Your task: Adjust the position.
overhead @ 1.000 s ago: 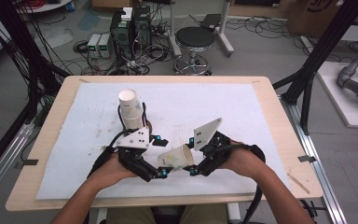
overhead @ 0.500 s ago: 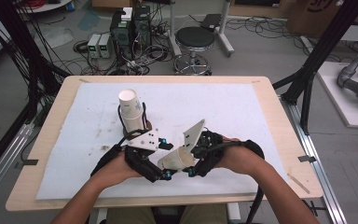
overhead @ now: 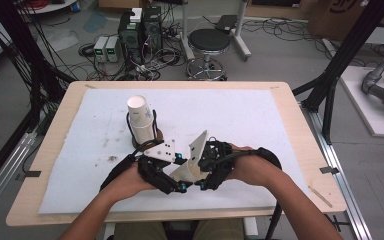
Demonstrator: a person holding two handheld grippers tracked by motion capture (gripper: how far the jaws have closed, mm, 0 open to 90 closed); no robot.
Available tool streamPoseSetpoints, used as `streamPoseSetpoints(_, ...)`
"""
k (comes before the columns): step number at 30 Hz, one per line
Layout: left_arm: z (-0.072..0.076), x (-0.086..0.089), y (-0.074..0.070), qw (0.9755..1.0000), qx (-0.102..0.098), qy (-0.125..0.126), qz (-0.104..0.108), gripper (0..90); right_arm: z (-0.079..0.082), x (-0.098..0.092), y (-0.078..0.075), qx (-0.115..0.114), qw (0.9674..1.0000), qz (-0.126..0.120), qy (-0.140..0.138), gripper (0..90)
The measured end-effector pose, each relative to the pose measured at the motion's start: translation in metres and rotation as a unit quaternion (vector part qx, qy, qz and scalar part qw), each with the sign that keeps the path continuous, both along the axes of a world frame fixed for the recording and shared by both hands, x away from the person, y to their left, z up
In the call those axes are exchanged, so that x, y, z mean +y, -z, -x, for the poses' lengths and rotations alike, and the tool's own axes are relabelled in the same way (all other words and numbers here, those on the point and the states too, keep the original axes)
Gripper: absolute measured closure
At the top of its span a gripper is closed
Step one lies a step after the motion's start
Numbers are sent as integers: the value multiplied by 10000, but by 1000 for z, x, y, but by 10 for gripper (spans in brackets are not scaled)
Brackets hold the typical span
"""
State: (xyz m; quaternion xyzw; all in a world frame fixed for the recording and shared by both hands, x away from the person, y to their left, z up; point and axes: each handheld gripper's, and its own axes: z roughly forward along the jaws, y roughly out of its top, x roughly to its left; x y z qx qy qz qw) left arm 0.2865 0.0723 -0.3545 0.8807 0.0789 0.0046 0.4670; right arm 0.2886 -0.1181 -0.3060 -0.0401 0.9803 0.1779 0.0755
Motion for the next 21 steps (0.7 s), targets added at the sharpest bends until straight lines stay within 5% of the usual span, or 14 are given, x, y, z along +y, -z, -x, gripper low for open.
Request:
streamPoseSetpoints(13,0,0,4,9998,72,186,-73,375,1,6,0,57,9997,140,-186,332)
streamPoseSetpoints(21,-3,11,11,9997,151,76,196,377,-2,-6,-1,152,9995,-279,27,254)
